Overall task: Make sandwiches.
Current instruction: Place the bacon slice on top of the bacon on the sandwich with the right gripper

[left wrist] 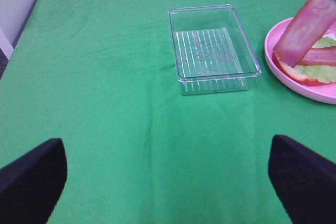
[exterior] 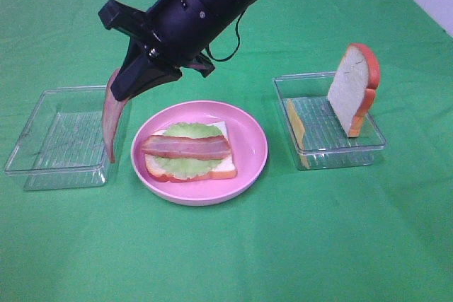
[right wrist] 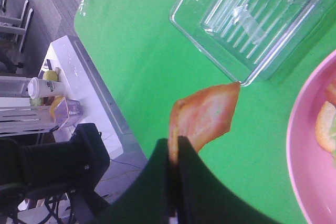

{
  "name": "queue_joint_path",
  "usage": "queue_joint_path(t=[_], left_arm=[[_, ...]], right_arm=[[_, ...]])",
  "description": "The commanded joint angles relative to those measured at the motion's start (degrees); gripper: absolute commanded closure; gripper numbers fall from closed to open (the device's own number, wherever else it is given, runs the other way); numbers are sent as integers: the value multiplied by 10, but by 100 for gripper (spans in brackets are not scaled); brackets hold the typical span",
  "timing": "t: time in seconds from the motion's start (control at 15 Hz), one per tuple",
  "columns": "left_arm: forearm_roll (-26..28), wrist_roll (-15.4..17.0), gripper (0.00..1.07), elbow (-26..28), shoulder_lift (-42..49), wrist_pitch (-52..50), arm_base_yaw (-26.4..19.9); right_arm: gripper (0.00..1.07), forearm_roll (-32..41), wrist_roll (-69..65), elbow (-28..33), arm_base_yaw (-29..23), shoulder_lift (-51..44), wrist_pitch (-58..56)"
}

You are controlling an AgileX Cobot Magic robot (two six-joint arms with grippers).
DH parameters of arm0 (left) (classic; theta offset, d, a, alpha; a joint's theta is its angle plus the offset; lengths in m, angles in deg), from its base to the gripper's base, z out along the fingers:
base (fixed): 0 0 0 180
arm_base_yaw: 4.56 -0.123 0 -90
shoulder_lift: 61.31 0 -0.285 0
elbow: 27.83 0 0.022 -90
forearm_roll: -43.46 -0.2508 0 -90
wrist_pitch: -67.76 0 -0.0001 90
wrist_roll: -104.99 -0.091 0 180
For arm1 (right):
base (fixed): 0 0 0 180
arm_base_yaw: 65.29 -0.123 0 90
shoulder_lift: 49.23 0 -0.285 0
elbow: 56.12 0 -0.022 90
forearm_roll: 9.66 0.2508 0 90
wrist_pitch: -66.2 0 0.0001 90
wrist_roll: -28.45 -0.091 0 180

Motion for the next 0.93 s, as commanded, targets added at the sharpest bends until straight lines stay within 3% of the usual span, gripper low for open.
queue_joint_path(t=[0.07,0.73,0.87,0.93], left_arm=[[-3,1,9,-2,7,-9,1],[-3,1,9,-2,7,-9,1],[-3,1,9,-2,7,-9,1],[-3,1,9,-2,7,-9,1]], right_arm=[[107,7,11,-1,0,23,22],[107,-89,-10,0,2,43,45],[107,-129,-23,0,2,43,50],[107,-187,-54,0,2,43,58]])
